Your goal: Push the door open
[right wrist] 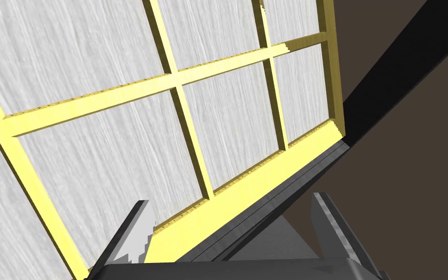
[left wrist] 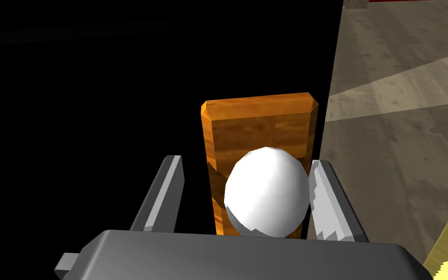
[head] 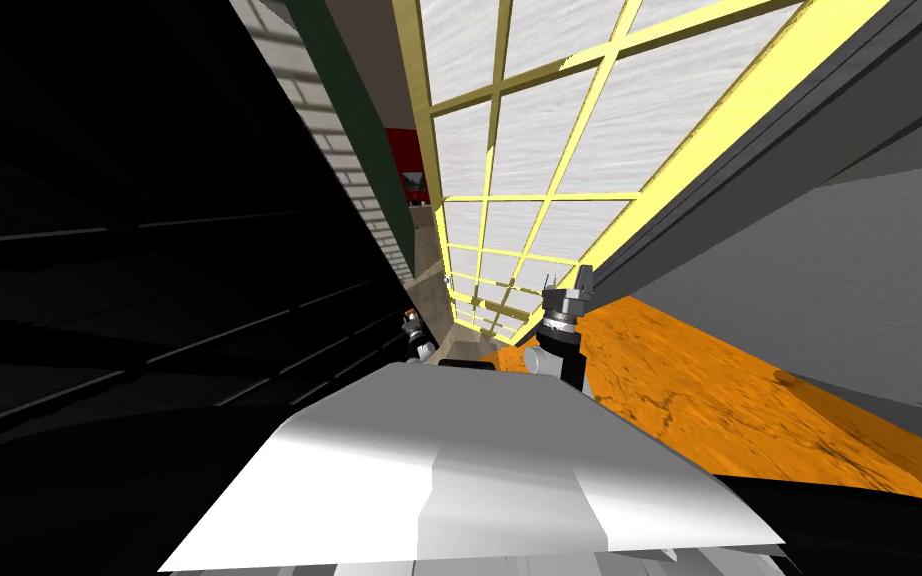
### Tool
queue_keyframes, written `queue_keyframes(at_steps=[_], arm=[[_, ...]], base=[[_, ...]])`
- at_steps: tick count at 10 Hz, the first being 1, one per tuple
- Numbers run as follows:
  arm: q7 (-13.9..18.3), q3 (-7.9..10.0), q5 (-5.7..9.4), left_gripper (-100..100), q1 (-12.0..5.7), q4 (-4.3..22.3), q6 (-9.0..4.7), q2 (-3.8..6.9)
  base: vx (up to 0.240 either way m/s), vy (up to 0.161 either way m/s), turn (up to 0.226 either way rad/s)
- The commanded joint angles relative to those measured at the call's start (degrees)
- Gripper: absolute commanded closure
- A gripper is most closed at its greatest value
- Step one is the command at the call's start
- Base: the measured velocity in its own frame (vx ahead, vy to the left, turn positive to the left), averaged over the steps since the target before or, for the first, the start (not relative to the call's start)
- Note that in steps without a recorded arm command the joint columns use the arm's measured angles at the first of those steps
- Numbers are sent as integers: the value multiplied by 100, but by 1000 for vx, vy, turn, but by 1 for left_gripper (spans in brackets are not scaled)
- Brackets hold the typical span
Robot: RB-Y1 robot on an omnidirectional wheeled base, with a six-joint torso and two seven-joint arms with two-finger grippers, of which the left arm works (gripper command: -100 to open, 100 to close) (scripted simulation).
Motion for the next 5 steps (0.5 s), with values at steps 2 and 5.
queue_keyframes(at_steps=[2,5], arm=[[-95,188,114,100,84,-129,-99,72],[-131,279,180,100,59,-101,-160,75]], base=[[53,39,-109],[35,32,-34]])
